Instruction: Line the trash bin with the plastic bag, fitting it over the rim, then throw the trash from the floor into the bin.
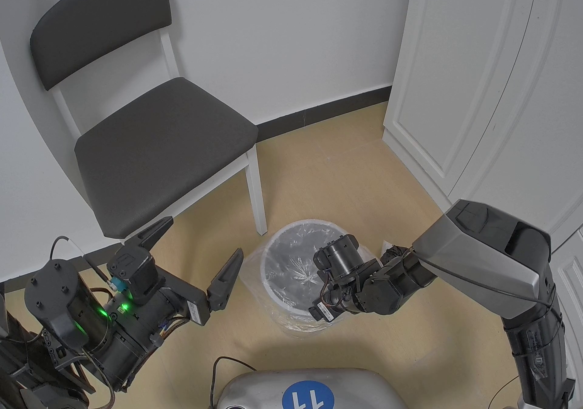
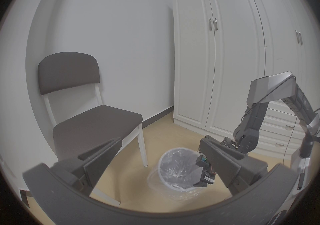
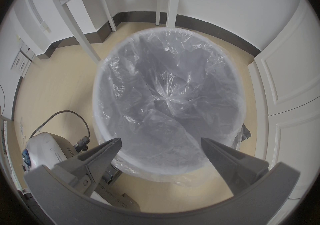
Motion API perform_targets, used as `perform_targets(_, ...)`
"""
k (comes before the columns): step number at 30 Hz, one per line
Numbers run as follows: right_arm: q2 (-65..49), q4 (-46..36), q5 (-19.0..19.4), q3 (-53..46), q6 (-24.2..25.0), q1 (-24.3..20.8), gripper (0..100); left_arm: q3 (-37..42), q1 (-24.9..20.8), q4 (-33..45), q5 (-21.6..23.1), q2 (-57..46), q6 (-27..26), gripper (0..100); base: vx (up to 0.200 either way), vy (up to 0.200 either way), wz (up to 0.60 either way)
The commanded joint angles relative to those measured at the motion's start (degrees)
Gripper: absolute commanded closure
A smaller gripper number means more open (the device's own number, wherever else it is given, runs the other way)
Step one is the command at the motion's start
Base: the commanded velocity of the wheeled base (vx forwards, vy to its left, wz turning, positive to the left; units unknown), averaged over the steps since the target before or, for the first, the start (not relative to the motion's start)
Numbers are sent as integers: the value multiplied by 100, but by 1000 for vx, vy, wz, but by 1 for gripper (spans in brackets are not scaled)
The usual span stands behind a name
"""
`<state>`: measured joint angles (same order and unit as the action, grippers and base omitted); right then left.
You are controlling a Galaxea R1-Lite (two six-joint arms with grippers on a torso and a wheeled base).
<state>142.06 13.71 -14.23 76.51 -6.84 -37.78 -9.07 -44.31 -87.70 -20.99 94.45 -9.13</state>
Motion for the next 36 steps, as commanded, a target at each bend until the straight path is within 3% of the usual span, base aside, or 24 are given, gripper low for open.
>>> perform_targets(1,-143,263,8,-321,-19,-37,0,2,2,-2,-1,3,-1,0,0,0,0)
perform_targets(22,-319,685,43,-1103,-98,-230,0,19,-16,-2,-10,-23,-10,0,0,0,0)
perform_targets(36,68,685,95,-954,-37,-177,0,37,-16,-2,-10,21,-1,0,0,0,0)
